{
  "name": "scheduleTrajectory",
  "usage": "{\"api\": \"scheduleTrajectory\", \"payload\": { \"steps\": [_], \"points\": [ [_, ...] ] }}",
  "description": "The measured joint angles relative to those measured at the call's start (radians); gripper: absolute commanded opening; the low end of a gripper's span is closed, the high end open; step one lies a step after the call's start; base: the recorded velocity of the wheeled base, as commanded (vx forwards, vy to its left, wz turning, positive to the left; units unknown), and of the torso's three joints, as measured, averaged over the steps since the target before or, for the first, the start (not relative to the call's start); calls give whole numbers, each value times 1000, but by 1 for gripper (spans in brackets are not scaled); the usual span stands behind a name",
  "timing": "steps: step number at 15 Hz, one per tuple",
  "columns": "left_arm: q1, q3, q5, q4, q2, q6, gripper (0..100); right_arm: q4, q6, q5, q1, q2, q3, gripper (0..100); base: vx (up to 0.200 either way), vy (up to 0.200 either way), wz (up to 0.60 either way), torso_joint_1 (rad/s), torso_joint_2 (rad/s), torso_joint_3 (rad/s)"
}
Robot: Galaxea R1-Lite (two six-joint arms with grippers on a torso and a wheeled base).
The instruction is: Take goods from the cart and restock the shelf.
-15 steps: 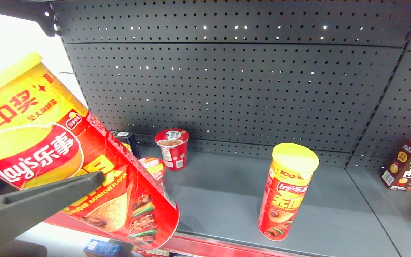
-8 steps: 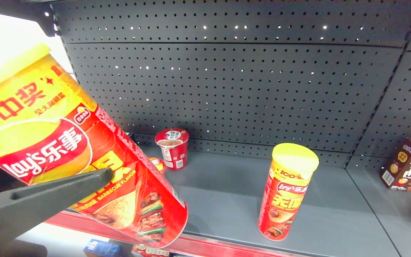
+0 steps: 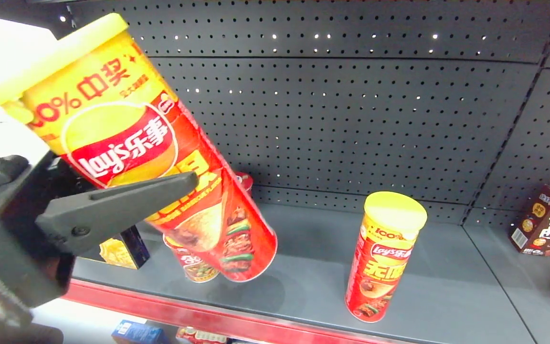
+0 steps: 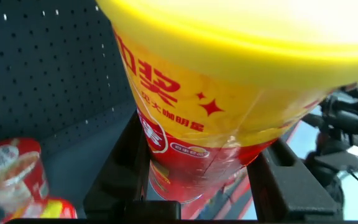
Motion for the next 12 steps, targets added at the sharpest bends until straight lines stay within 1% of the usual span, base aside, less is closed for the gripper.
{"api": "scheduleTrajectory", "payload": {
  "steps": [2,5,10,11,12],
  "points": [
    [-4,-23,0,-52,74,-1,0,1,3,0,0,0,-1,100,0,0,0,0,0,0],
    [-17,-74,0,-96,166,-6,0,1,38,-2,0,0,-2,100,0,0,0,0,0,0],
    [-34,-82,-14,-99,239,-2,0,-1,44,-3,0,0,0,100,0,0,0,0,0,0],
    [-32,-81,-21,-100,245,-2,0,-2,44,-3,0,0,0,100,0,0,0,0,0,0],
    [-27,-80,-44,-100,249,-1,0,-2,44,-3,0,0,0,100,0,0,0,0,0,0]
  ]
}}
